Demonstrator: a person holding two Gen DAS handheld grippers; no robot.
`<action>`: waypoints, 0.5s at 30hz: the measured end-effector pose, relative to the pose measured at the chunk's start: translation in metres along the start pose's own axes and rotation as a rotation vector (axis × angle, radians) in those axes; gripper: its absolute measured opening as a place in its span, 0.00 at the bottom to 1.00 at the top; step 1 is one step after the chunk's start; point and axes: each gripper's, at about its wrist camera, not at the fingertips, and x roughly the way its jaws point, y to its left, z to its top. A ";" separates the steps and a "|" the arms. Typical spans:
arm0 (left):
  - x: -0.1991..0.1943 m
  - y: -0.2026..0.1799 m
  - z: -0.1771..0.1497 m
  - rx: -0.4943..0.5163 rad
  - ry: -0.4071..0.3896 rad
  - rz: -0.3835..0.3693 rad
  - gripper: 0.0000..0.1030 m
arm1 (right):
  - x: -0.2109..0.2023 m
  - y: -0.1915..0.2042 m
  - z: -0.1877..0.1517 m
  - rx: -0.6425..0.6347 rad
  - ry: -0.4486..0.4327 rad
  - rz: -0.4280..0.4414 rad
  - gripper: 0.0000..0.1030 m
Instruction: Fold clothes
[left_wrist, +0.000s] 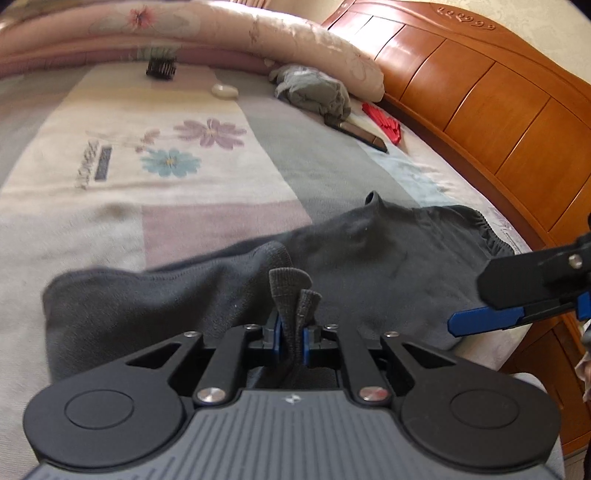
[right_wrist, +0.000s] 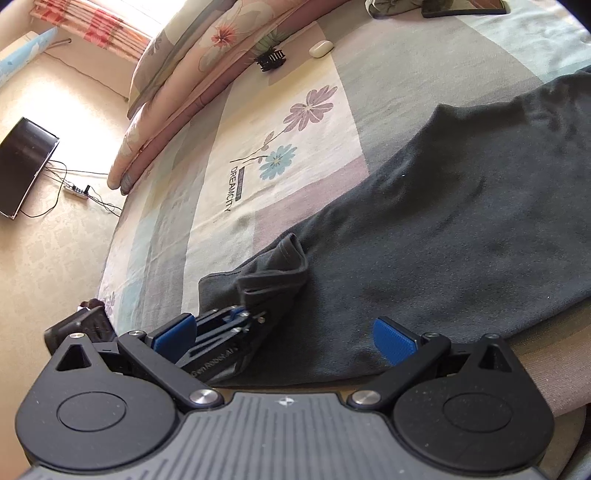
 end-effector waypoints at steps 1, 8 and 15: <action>0.000 0.000 -0.001 -0.010 -0.001 -0.026 0.14 | 0.000 0.000 0.000 0.000 0.000 -0.003 1.00; -0.039 0.013 0.013 0.034 -0.088 -0.058 0.24 | -0.006 -0.001 0.004 0.013 -0.026 -0.007 1.00; -0.052 0.058 0.009 -0.025 -0.102 0.092 0.24 | 0.002 0.007 0.000 -0.026 -0.001 -0.003 1.00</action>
